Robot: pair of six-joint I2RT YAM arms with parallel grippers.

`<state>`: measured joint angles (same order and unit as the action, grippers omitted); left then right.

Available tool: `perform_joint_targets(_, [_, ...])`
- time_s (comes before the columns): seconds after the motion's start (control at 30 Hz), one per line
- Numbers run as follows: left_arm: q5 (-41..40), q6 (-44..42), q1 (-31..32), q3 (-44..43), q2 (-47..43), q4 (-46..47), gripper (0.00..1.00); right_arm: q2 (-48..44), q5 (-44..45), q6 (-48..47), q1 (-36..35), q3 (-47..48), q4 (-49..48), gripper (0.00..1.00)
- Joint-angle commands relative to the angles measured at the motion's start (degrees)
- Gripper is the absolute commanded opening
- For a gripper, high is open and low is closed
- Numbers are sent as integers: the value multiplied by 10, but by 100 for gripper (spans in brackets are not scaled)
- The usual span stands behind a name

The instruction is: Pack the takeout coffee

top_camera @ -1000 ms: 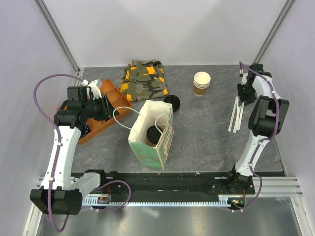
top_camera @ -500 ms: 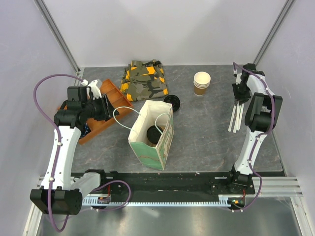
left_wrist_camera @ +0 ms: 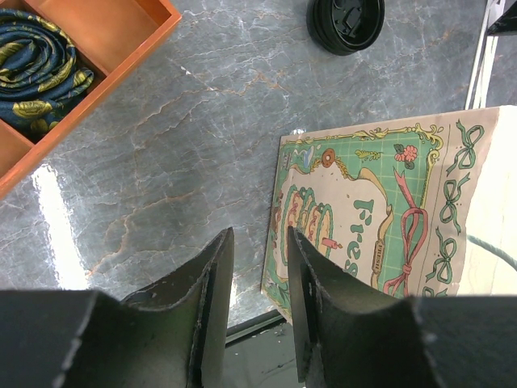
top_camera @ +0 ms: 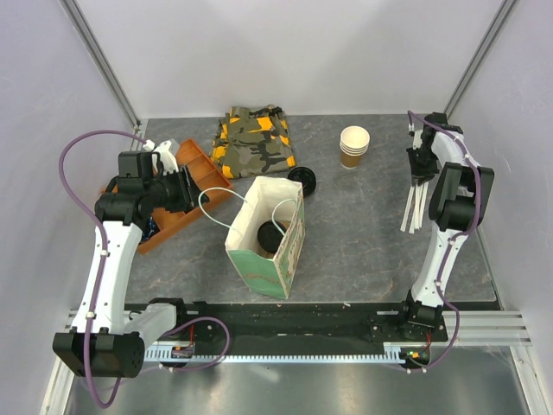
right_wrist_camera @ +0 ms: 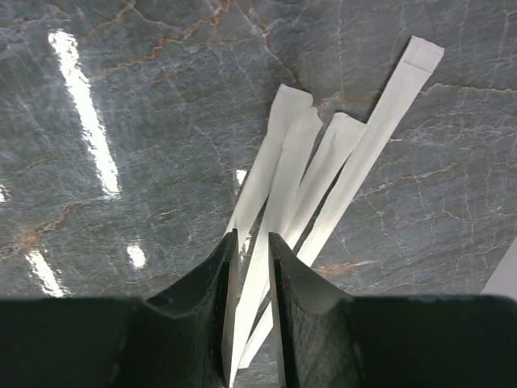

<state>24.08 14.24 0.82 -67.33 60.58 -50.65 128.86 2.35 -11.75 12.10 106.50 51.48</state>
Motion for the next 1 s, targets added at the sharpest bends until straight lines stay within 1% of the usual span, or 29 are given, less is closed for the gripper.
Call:
perform_joint_targets(0.0, [-2,-8,-3,-12,2,12,40,-43,-8,11,-19,5,-4,29])
perform_joint_targets(0.3, [8,-17,-2,-19,8,13,40,-24,23,5,-27,-4,-11,29])
perform_joint_targets(0.97, [4,-27,-3,-29,7,4,40,11,36,11,-25,-8,-14,29])
